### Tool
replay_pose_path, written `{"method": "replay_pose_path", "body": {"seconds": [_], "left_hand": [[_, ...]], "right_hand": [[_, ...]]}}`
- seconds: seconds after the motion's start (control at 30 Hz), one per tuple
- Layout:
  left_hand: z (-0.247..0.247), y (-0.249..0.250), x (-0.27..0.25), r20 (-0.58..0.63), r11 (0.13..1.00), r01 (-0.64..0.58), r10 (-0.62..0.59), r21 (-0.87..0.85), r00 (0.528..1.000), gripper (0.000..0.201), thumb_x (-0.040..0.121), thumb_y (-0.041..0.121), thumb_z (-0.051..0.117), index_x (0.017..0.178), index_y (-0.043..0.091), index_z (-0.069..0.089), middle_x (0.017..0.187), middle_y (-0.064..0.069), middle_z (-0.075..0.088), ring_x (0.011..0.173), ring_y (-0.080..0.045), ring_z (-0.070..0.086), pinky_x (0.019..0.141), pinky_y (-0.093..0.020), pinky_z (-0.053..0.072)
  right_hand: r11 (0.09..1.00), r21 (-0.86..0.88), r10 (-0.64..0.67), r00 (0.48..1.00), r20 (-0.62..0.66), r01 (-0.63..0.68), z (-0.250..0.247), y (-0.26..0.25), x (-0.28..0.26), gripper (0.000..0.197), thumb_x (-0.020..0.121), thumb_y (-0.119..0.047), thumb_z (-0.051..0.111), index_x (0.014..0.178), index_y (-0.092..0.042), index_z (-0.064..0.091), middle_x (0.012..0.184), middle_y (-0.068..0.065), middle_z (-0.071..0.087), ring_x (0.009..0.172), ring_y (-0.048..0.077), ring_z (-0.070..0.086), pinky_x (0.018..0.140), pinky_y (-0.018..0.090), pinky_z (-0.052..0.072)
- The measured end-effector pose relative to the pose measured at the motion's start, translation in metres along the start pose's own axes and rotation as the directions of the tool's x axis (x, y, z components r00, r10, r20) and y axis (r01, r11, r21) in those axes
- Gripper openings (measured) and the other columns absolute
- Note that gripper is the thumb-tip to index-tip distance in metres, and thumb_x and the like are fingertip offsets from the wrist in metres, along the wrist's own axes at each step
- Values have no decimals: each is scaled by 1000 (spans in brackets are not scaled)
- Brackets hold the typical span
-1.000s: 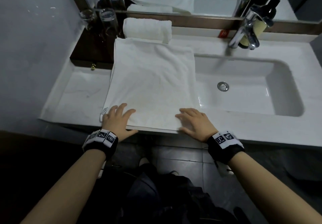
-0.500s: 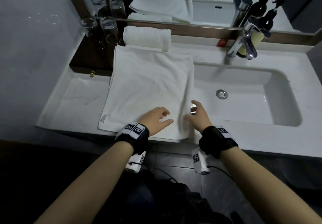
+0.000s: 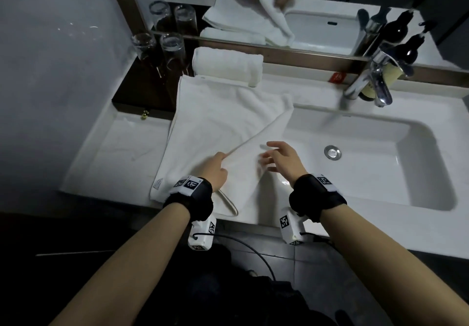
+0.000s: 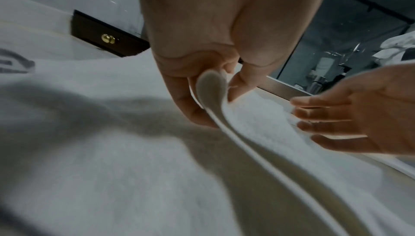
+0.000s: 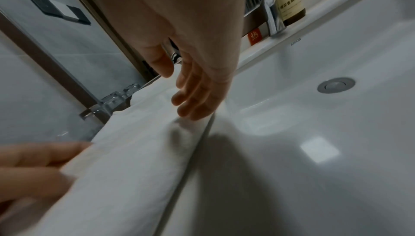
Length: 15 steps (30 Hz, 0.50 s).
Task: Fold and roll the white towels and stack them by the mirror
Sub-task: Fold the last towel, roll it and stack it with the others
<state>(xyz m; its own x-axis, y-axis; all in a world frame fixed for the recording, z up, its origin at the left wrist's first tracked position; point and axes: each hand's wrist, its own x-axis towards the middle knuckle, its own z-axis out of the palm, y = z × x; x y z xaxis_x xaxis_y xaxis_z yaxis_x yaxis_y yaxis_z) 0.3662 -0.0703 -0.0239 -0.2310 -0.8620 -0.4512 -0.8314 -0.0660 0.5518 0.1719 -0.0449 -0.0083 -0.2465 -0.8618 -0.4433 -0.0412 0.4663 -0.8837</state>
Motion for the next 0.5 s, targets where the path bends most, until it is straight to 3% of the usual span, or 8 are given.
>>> {"method": "replay_pose_path", "body": {"seconds": [0.1,0.23,0.37,0.43,0.5], "left_hand": [[-21,-13,15,-19,999,7,-7,-42,1000,36,88,9,41,122,19,49,115,-9,61,97,-30,59,85,-35,49],[-40,-22,36,3,1000,-16,16,-23,1000,30,88,11,44,117,17,51,111,-10,62,93,-31,59,82,-36,50],[-40,-30,44,116,998,-35,28,59,993,30,89,17,46,118,22,51,111,-6,63,93,-29,60,82,-35,50],[-39,-33,46,136,995,-47,35,88,990,30,89,20,46,119,24,51,109,-5,64,91,-29,61,81,-33,50],[-39,-35,48,136,994,-45,32,96,990,32,88,22,46,119,25,51,107,-4,65,90,-28,61,81,-33,51]], "right_hand": [[994,-106,-42,996,-73,34,-4,-6,26,32,90,-5,43,121,-7,52,87,4,60,69,18,59,66,31,51],[944,-317,-139,981,-134,91,-9,-20,59,35,89,-10,44,124,-12,51,108,9,58,94,28,60,85,42,53],[868,-479,-239,955,-173,130,-11,-28,85,43,89,-10,44,131,-14,47,112,19,58,93,23,55,83,28,42],[817,-567,-225,964,-145,106,-11,-30,97,50,89,-8,40,137,-19,41,112,21,57,92,29,57,79,28,40],[708,-703,-188,977,-102,63,-12,-30,106,55,90,-11,37,142,-26,33,117,21,51,91,33,55,75,30,40]]}}
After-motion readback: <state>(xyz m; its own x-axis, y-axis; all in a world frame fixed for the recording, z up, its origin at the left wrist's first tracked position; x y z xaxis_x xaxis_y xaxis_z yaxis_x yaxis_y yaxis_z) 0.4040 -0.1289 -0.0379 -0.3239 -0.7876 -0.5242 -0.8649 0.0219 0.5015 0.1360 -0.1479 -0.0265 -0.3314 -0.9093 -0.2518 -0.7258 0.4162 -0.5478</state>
